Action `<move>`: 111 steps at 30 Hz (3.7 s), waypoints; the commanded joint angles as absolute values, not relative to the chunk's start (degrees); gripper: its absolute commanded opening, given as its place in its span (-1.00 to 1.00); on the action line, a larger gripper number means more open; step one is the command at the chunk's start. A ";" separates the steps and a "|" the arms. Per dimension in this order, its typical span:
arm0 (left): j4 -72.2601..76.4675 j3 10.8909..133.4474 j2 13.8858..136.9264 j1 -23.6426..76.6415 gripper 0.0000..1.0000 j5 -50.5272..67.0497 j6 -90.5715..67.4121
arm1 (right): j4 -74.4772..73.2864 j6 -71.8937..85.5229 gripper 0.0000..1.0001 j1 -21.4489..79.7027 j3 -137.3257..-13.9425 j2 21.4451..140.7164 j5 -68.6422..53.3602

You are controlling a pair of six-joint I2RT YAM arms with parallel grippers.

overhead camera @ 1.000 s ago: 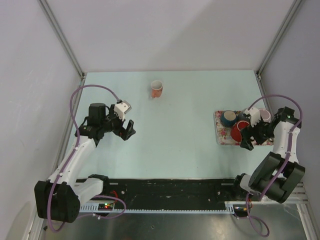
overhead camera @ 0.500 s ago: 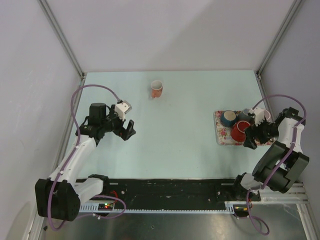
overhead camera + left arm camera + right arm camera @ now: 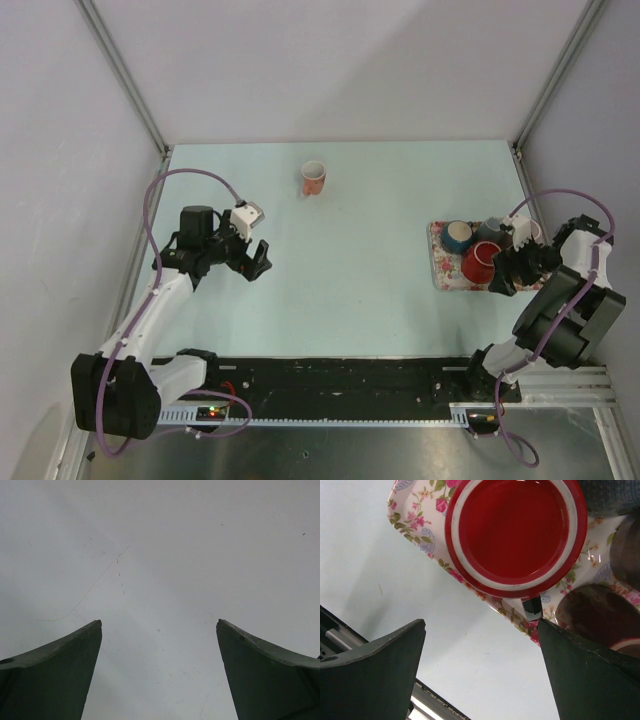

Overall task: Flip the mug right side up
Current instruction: Turn over the cup on the tray.

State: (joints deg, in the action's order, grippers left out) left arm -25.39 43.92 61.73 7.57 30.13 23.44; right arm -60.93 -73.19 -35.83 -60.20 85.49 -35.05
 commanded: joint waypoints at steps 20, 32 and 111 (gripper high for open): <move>-24.19 44.13 61.76 7.26 0.99 30.41 25.09 | -74.02 -82.99 0.99 -36.19 -63.40 87.52 -41.20; -24.26 44.10 62.19 7.28 0.99 32.61 25.07 | -69.81 -77.72 0.99 -35.73 -63.23 80.63 -40.86; -24.18 43.19 56.77 7.04 0.99 34.84 24.87 | -57.88 -69.56 0.64 -28.96 -63.90 87.82 -31.73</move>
